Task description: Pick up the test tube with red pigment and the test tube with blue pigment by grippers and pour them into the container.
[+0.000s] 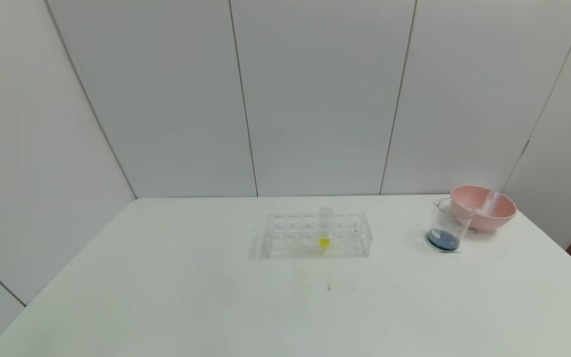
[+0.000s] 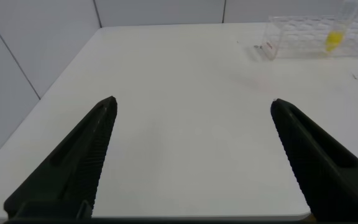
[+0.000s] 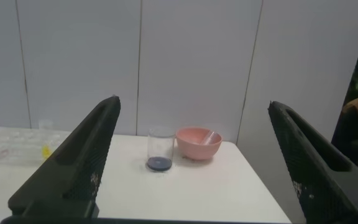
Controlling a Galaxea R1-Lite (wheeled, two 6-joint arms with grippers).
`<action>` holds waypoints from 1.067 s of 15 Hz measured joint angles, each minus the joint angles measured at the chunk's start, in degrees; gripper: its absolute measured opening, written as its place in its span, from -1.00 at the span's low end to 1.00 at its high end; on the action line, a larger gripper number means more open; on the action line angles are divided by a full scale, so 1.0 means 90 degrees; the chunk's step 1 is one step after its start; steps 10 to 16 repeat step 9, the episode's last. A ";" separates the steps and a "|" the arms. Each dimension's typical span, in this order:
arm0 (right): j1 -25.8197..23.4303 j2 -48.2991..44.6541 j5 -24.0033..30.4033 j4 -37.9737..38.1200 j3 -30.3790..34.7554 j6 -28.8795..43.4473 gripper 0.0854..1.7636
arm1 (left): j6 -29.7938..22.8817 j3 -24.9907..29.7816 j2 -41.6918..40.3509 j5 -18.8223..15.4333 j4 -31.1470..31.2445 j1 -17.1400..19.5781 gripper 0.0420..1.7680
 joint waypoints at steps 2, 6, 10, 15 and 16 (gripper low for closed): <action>-0.0003 -0.0054 0.0018 0.0058 0.0634 -0.0064 0.92 | 0.0000 0.0000 0.0000 0.0000 0.0000 0.0000 1.00; -0.0005 -0.0077 0.0331 0.2083 0.0891 0.0028 0.93 | 0.0000 0.0000 0.0000 0.0000 0.0000 0.0000 1.00; -0.0003 -0.0077 0.0375 0.2089 0.0903 0.0146 0.93 | 0.0000 0.0000 0.0000 0.0000 0.0000 0.0000 1.00; -0.0003 -0.0077 0.0375 0.2089 0.0903 0.0146 0.93 | 0.0000 0.0000 0.0000 0.0000 0.0000 0.0000 1.00; -0.0003 -0.0077 0.0375 0.2089 0.0903 0.0146 0.93 | 0.0000 0.0000 0.0000 0.0000 0.0000 0.0000 1.00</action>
